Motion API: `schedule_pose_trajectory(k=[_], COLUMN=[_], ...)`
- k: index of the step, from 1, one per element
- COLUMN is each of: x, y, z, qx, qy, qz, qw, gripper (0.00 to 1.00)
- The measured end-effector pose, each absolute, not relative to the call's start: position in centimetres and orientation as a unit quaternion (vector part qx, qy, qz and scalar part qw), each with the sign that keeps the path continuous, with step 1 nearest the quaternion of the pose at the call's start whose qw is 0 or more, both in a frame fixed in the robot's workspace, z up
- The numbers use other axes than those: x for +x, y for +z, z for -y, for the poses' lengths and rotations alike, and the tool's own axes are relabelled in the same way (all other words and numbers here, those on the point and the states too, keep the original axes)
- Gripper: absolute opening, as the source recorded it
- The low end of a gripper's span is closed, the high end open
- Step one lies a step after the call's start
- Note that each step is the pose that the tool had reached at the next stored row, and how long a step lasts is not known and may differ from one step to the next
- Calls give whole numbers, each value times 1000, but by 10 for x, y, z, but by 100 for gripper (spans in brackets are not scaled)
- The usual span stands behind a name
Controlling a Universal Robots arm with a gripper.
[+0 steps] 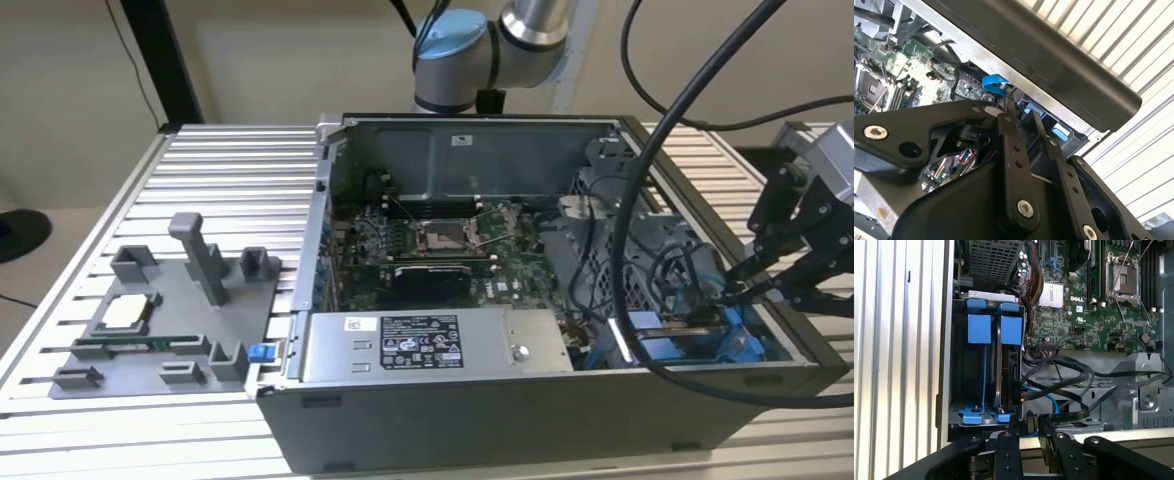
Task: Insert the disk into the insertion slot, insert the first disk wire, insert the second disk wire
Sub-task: 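Insert the second disk wire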
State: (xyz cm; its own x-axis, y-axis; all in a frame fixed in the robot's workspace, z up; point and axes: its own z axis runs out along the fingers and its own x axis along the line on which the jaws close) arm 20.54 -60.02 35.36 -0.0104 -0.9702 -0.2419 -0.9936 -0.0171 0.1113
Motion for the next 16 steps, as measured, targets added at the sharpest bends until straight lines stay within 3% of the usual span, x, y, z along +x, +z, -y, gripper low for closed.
schedule_pose_trajectory(k=[16], x=[206], y=[353], z=[600], qx=[-691], qy=[131], qz=[-710], qw=[42], gripper=[100])
